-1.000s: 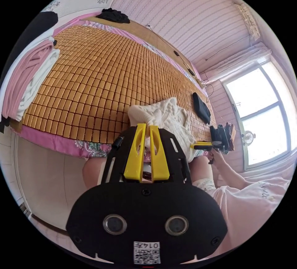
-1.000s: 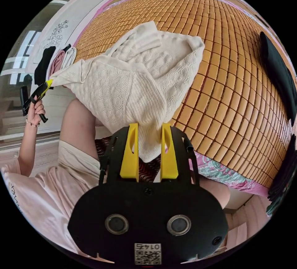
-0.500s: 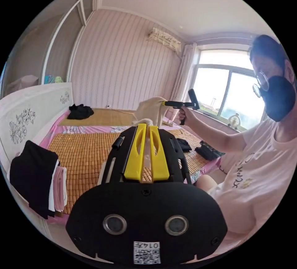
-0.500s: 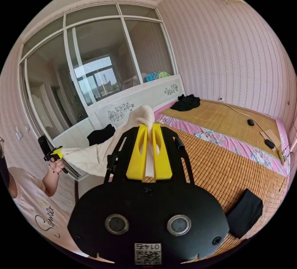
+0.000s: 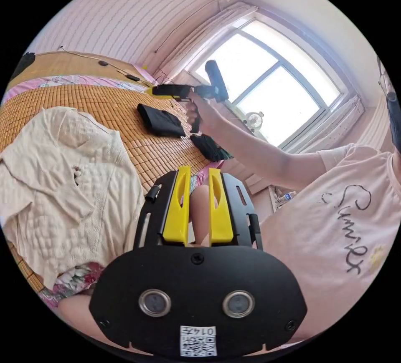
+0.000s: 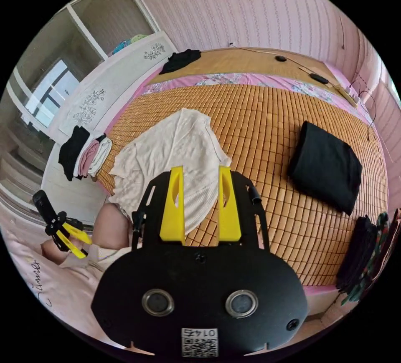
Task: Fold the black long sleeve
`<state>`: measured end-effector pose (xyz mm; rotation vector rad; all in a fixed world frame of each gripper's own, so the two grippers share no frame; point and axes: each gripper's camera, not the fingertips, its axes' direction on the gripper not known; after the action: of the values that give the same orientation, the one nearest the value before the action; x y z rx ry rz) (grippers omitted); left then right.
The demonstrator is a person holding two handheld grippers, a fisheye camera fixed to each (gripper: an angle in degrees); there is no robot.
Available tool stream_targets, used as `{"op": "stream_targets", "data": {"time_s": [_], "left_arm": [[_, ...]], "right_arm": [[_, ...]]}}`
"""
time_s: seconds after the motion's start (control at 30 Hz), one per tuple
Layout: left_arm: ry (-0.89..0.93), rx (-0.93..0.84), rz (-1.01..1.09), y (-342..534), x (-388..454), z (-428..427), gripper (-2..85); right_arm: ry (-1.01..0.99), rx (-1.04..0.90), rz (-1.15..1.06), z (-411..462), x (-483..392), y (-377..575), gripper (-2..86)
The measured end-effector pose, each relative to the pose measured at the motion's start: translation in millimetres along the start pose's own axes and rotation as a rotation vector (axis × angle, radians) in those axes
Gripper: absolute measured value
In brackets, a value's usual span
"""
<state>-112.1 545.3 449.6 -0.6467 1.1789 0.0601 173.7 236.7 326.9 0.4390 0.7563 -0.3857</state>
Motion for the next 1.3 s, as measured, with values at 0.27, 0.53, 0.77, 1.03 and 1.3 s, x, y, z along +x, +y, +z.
{"op": "stream_targets", "data": {"time_s": [0.27,0.53,0.77,1.03,1.3], "left_arm": [[-0.597,-0.106,-0.133,40.0,-54.4,-44.0,7.8],[-0.665,-0.371,-0.166,-13.2,-127.4,81.9,9.1],[-0.624,-0.429,-0.209,-29.4,-149.1,99.0,1.9],[-0.574,-0.375,-0.296,-16.7,-162.5,95.3,-0.3],[-0.600,-0.366,-0.322,-16.0,-159.5,93.6,-0.5]], "right_arm": [[-0.139,-0.129,0.284,87.4,19.3,83.6,12.9],[-0.155,-0.178,0.234,119.8,-7.9,59.1,6.6],[0.152,-0.076,0.109,90.1,14.5,14.8,0.2],[0.551,-0.131,0.228,96.6,126.7,-77.5,-0.9],[0.786,-0.217,0.440,78.5,221.8,-78.7,-0.9]]}}
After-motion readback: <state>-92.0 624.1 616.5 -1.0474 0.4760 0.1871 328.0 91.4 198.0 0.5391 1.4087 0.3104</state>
